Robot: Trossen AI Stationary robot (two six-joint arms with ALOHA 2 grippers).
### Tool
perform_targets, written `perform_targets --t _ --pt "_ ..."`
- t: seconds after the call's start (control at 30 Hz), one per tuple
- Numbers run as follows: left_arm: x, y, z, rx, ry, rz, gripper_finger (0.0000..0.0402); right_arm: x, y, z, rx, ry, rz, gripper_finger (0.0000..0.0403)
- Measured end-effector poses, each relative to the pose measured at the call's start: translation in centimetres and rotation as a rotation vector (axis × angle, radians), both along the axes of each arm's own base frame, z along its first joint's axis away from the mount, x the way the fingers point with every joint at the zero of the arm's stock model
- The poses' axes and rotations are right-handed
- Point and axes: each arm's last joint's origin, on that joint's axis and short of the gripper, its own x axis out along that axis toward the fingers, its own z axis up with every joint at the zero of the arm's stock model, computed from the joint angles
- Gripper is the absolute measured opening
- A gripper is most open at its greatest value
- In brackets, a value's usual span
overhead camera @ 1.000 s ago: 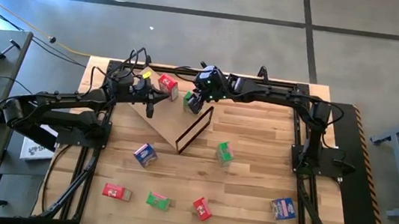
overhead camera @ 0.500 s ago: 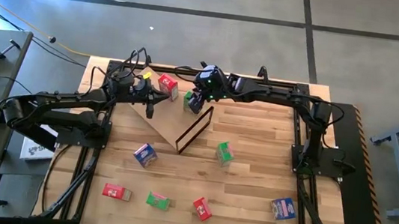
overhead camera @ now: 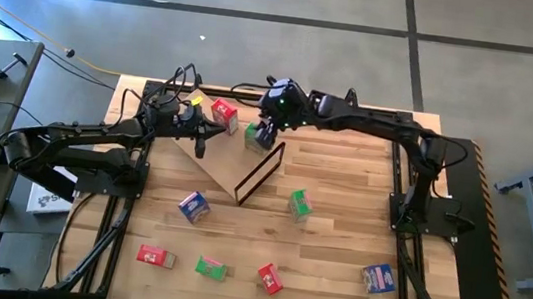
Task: Stack cereal on shelf
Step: Adjust the green cereal on the shelf
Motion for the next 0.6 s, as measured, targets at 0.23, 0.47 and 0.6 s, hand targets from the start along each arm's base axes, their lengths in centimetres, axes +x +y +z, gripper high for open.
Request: perform_targets --t 0.23,0.47,0.6 --pt "0.0 0.0 -0.1 -0.005 0.008 -0.001 0.0005 -1.1 0.1 0.1 0.021 0.142 0.004 0.0075" --pt "0.0 -0.1 -0.1 -0.004 0.009 -0.006 0.0005 -1.3 0.2 -0.9 0.038 0.173 0.015 0.0018" --pt "0.0 -0.1 -0.1 -0.007 0.011 -0.005 0.0005 -1.4 0.4 -1.0 0.069 0.181 0.058 0.0017"
